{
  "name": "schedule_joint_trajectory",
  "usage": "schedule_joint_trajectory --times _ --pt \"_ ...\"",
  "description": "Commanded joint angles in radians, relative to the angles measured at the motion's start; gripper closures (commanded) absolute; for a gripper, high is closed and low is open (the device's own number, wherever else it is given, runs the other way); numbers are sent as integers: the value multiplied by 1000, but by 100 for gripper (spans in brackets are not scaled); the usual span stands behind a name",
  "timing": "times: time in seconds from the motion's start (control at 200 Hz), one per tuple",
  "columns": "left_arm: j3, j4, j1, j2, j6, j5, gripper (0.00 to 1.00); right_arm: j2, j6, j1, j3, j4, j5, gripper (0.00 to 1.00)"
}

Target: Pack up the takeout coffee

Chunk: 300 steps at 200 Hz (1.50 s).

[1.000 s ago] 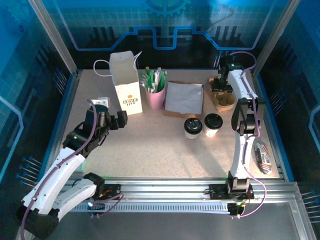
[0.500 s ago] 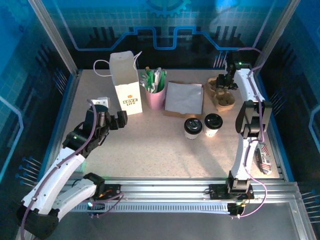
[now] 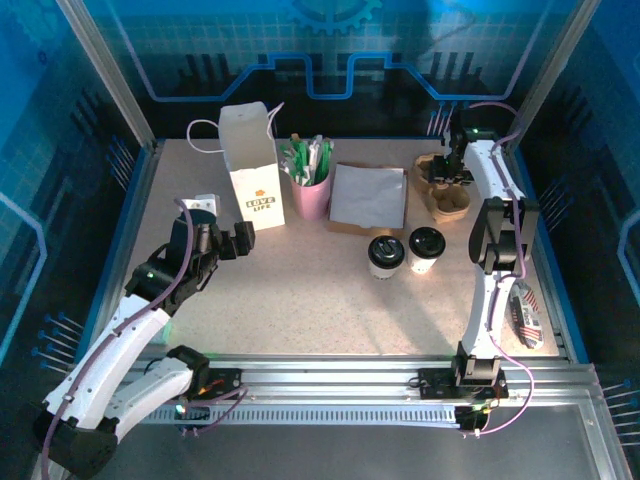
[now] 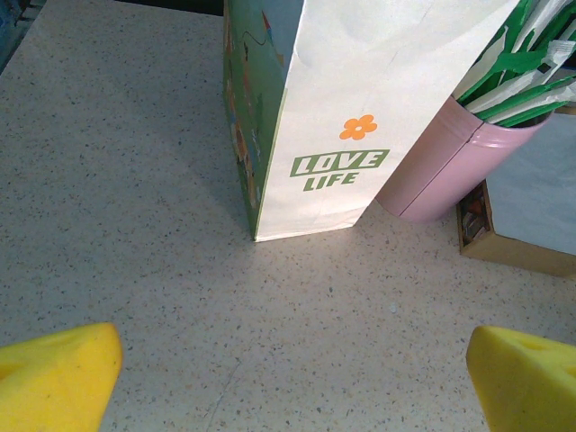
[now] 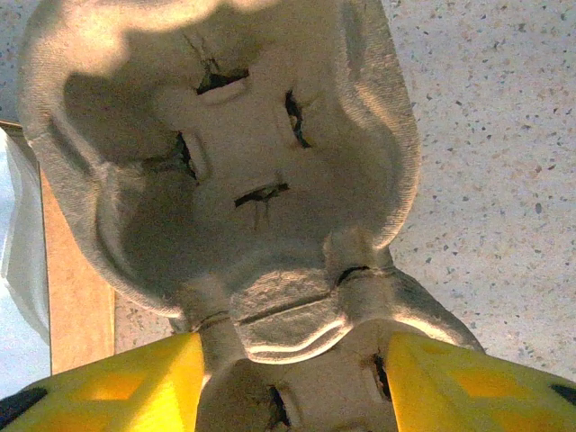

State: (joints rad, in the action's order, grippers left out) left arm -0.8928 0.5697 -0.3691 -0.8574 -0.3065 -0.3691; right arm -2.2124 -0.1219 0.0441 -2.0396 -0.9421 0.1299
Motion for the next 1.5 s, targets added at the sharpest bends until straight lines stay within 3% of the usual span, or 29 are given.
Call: schedule_joint_trajectory --times 0.0,0.5,0.8,1.091,1.496 --pt "5 -24 10 14 18 -5 1 -19 20 -10 11 18 0 44" --pt "5 -25 10 11 20 -8 1 -59 28 -17 19 22 16 48" --pt "4 -24 10 11 20 -10 1 -58 24 -26 27 19 31 58" --pt "4 -23 10 15 19 -10 1 -22 11 -31 27 17 29 67" --pt "5 -25 12 20 20 -10 1 78 -20 -44 -1 -7 45 69"
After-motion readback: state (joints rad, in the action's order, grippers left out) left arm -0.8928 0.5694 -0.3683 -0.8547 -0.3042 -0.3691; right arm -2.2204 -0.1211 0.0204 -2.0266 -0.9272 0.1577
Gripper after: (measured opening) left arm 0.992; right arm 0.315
